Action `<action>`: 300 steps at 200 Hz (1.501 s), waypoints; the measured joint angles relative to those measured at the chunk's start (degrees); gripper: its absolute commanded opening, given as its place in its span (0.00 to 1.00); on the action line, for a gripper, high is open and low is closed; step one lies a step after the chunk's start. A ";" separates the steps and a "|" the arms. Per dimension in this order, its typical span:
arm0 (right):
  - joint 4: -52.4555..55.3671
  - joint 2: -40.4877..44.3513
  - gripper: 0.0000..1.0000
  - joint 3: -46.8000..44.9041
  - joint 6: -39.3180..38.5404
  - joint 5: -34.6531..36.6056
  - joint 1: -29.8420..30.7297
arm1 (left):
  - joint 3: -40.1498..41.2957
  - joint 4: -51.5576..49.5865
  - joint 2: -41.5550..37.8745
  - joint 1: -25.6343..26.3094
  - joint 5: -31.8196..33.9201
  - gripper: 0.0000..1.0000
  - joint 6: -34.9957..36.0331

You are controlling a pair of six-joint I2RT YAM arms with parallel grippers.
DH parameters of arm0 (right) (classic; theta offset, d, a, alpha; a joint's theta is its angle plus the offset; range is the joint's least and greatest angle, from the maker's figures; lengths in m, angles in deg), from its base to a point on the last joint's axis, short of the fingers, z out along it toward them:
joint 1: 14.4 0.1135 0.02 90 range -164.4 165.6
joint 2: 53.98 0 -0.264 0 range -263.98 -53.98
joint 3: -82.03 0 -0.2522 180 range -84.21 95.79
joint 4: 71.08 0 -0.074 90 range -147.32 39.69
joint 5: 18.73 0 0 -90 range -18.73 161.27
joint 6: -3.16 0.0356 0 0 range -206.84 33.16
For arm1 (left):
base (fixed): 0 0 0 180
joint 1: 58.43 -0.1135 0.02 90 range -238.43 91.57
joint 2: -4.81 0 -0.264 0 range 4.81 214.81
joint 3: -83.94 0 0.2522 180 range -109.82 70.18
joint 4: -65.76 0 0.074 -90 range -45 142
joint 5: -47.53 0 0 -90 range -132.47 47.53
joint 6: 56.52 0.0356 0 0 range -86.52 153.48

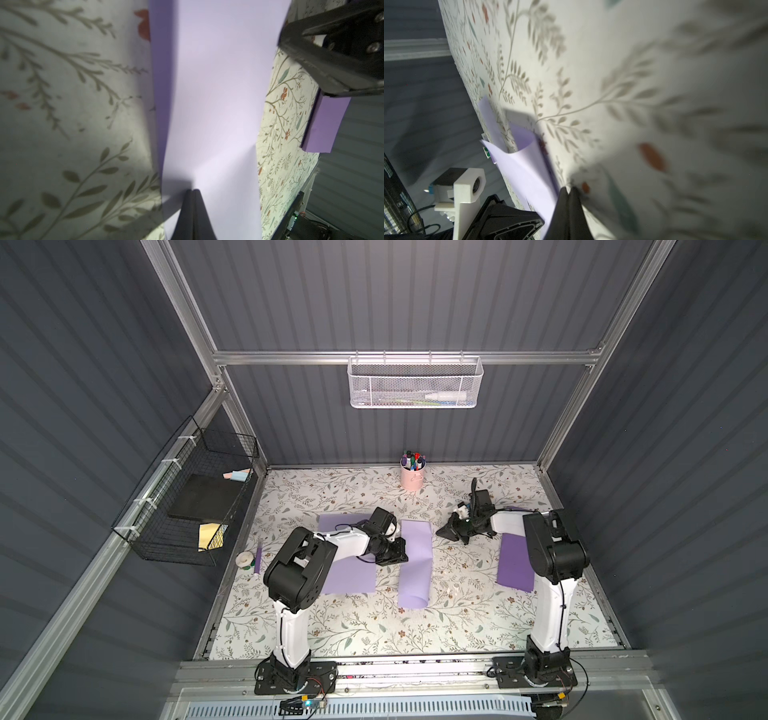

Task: Fold the rectangular paper in half along the long edge
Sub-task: Fold the paper at the center of the board.

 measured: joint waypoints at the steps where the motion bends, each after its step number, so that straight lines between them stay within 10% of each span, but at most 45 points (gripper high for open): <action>1: 0.00 0.00 0.00 -0.02 -0.02 0.00 -0.13 | 0.00 -0.02 0.00 0.00 0.00 0.00 0.00; 109: -2.95 -0.55 0.00 6.99 2.80 -4.87 10.73 | -0.02 -0.07 0.00 0.00 -0.02 0.00 0.02; 300: -6.86 -7.34 0.00 5.70 4.98 -6.58 4.52 | -0.02 -0.04 0.00 0.00 -0.04 0.00 0.39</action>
